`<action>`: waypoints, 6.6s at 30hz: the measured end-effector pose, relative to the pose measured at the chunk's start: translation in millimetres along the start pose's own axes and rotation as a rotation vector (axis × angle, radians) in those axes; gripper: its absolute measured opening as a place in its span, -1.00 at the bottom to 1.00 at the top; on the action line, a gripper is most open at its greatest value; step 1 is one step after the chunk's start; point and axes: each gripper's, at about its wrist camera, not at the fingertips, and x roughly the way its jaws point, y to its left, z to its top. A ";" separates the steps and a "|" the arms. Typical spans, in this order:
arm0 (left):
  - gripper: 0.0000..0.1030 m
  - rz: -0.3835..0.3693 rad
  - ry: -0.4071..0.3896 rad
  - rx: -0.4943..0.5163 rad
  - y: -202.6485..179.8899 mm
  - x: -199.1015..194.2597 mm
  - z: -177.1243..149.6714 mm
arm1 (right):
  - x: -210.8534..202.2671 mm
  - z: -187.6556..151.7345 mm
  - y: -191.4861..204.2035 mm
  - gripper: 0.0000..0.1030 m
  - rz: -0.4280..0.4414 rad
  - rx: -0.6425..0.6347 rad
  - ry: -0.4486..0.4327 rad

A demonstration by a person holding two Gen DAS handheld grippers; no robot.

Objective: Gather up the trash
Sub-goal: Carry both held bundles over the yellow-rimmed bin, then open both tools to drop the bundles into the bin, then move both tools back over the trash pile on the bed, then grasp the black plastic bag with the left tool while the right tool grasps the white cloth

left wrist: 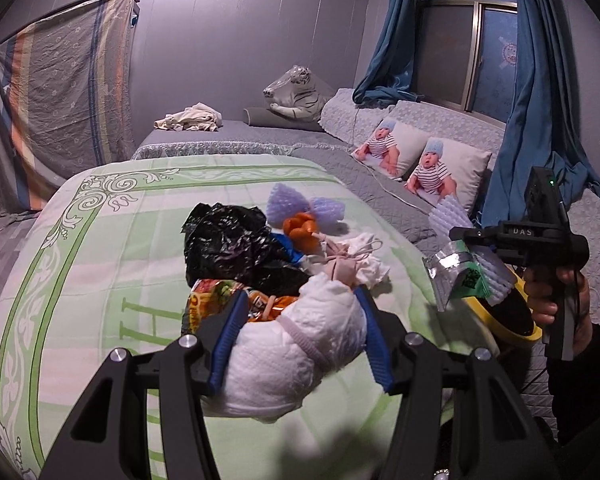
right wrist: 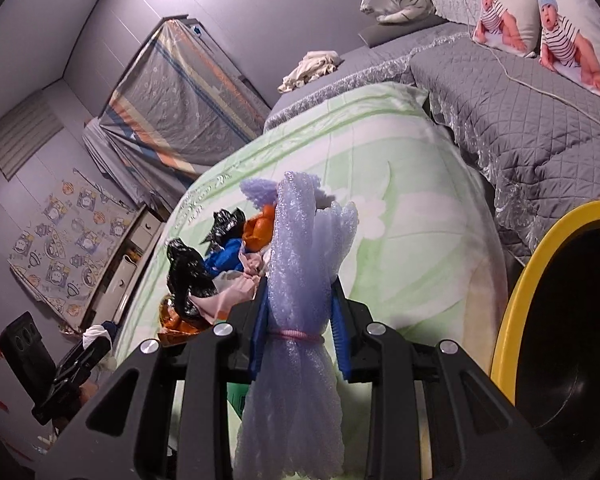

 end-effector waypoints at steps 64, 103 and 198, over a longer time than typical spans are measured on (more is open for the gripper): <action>0.01 -0.360 0.022 0.186 -315.9 158.9 77.3 | -230.6 -14.8 -141.0 -0.48 -0.533 0.132 -0.493; 0.55 -0.330 0.124 0.146 -327.8 210.3 49.7 | -177.8 -34.6 -187.7 -0.16 -0.666 0.188 -0.357; 0.84 0.244 0.053 -0.181 70.3 117.2 56.8 | 131.7 13.5 37.8 0.35 -0.160 -0.209 0.099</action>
